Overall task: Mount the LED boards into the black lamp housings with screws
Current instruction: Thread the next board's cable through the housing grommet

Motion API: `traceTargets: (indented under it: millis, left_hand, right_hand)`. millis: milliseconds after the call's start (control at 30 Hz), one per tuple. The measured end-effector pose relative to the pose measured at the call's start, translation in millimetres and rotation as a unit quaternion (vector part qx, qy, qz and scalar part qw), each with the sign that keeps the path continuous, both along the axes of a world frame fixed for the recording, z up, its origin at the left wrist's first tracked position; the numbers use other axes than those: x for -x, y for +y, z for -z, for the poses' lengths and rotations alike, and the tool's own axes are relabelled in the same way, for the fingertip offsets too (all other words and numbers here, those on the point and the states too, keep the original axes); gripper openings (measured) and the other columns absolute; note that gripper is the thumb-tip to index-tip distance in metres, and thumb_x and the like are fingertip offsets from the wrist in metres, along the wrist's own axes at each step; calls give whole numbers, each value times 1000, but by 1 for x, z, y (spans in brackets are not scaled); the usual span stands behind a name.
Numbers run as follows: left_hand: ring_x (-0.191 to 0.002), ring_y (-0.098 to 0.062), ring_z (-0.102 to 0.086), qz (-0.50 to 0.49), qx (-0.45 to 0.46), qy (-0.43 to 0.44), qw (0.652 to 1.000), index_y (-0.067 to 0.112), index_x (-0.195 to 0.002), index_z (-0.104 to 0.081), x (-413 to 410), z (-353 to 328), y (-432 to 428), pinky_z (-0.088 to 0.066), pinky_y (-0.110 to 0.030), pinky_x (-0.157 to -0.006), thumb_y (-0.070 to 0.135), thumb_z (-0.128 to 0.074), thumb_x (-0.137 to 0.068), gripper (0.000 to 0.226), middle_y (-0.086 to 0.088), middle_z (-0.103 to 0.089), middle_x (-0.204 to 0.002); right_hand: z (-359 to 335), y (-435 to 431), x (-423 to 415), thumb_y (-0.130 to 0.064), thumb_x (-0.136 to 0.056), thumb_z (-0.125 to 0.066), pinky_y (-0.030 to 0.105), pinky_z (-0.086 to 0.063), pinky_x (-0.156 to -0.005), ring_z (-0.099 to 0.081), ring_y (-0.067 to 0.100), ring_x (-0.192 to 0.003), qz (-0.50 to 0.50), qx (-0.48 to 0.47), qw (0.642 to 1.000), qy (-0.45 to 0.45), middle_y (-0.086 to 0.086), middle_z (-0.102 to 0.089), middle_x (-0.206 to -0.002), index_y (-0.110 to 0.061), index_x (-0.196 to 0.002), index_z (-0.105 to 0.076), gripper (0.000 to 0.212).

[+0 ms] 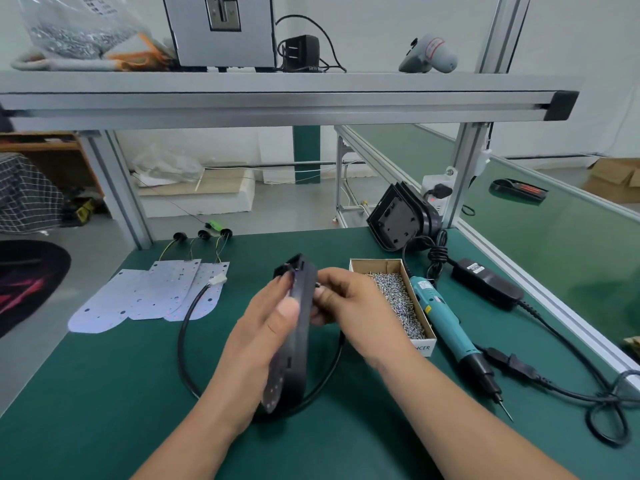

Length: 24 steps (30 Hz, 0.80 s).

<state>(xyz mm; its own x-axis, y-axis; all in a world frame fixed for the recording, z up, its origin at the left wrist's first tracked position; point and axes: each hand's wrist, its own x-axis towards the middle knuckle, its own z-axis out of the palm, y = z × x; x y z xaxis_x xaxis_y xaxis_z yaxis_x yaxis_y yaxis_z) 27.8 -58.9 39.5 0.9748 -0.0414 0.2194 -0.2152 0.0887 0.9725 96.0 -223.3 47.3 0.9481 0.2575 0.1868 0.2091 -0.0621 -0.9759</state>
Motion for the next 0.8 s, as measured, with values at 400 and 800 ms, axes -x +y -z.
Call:
traceTargets:
  millis: [400,800]
  left_hand:
    - [-111,-31,-77,1,65,153,986,31,-146,-58,-11,5,11,-63,-50,-91,27,-83,-82,69,-7,-78,-125]
    - [-104,-35,-78,-113,164,198,960,20,-115,-75,-4,5,-1,-65,-47,-76,40,-57,-108,28,-9,-80,-115]
  right_hand:
    - [1,-4,-5,-10,-92,-65,43,-63,-88,-78,20,-99,0,-19,998,57,0,-82,-104,-23,-108,-80,25]
    - [3,11,5,-35,-109,-56,4,-41,-87,-60,-12,-109,90,57,992,-66,-33,-69,-115,-53,-116,-65,22]
